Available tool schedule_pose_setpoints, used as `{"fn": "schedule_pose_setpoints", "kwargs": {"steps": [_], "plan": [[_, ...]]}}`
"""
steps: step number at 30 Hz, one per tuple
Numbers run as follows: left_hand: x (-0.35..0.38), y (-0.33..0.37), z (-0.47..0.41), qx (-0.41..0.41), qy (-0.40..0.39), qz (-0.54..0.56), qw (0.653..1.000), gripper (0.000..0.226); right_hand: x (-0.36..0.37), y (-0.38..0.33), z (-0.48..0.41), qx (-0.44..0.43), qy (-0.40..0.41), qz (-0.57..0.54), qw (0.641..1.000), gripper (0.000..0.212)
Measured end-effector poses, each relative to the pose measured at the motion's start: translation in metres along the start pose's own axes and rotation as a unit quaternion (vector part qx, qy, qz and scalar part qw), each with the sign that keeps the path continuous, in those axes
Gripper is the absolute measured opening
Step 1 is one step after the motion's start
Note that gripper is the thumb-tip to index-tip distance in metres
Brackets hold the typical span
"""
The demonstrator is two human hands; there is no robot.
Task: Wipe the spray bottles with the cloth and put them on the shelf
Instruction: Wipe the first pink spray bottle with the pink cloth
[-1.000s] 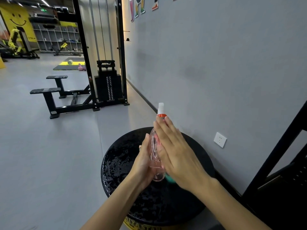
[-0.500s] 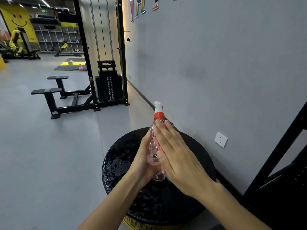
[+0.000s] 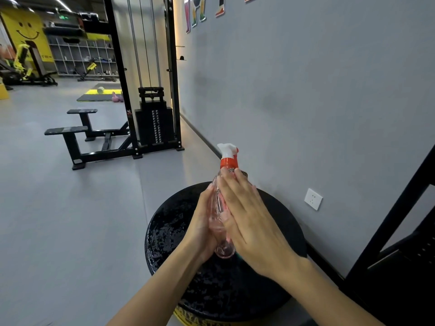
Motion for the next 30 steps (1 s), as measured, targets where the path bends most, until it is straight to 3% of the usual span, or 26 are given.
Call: {"fn": "schedule_pose_setpoints", "kwargs": {"steps": [4,10,22,30], "plan": [[-0.001,-0.002,0.001,-0.016,-0.006,0.001,1.0,0.048,0.004,-0.002,0.001,-0.013,0.005,0.033,0.999,0.055],[0.001,-0.006,0.001,-0.03,0.005,0.016,0.999,0.045,-0.009,0.018,-0.034,0.061,0.03,-0.072,0.995,0.051],[-0.008,-0.007,-0.006,-0.027,0.029,0.031,0.999,0.052,0.009,0.001,0.002,-0.007,0.009,0.002,1.0,0.054],[-0.002,-0.011,-0.002,-0.03,0.028,-0.004,0.999,0.05,-0.005,0.017,-0.034,0.069,0.041,-0.081,0.993,0.051]]}}
Point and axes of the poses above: each hand's wrist, its own z-axis away from the middle knuckle, its own x-axis out of the palm, y = z × x, the point moved 1 cm from there along -z, towards the middle knuckle, and after that the axes turned 5 degrees about y, right-handed, at the moved point
